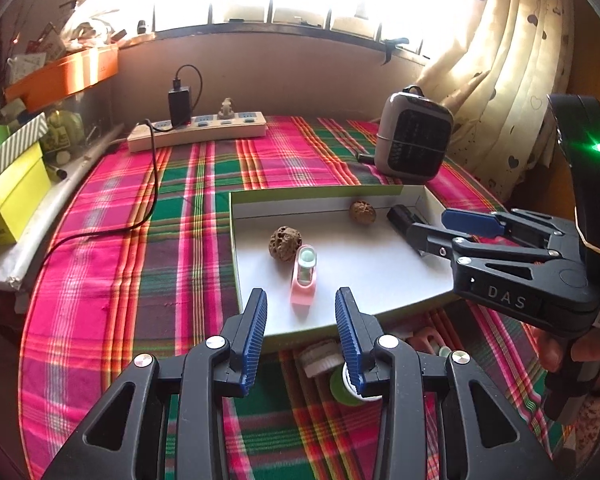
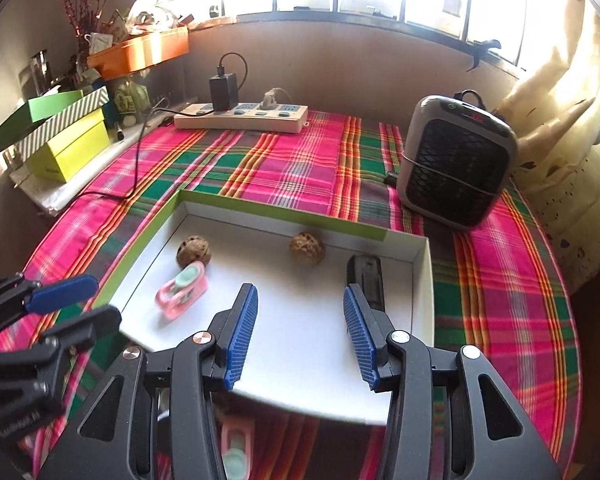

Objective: Organize objects
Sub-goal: 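Lift both open tools away from the box, then close right tool on the pink-and-mint clip while left tool closes on the green-white round container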

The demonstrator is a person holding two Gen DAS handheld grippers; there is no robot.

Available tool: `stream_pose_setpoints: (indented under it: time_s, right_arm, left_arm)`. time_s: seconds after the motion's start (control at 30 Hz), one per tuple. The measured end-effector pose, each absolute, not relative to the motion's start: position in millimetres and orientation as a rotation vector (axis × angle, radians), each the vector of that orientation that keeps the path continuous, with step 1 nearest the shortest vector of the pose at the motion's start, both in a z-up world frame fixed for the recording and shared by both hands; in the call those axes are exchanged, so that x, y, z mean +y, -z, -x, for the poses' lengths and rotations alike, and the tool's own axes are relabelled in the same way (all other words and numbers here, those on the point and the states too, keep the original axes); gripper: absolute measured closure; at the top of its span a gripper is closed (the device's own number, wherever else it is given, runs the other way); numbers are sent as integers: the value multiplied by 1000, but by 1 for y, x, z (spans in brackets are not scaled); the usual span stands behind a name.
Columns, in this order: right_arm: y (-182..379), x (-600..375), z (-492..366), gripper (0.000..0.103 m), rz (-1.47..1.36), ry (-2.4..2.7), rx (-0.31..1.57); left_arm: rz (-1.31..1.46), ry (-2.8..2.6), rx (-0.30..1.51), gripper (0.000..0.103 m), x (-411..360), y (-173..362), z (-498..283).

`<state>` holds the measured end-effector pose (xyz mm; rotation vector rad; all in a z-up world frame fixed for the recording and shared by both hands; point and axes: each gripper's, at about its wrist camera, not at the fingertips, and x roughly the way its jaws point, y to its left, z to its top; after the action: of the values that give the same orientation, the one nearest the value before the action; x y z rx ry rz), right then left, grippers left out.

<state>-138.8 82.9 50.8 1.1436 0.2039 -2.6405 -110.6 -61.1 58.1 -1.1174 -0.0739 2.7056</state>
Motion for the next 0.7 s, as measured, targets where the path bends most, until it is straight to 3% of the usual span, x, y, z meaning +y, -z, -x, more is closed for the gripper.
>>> stream_pose_setpoints:
  time_s: [0.7]
  right_arm:
    - [-18, 99, 61, 57, -1200, 2611, 55]
  left_arm:
    - [1111, -2638, -176, 66, -82, -41, 44]
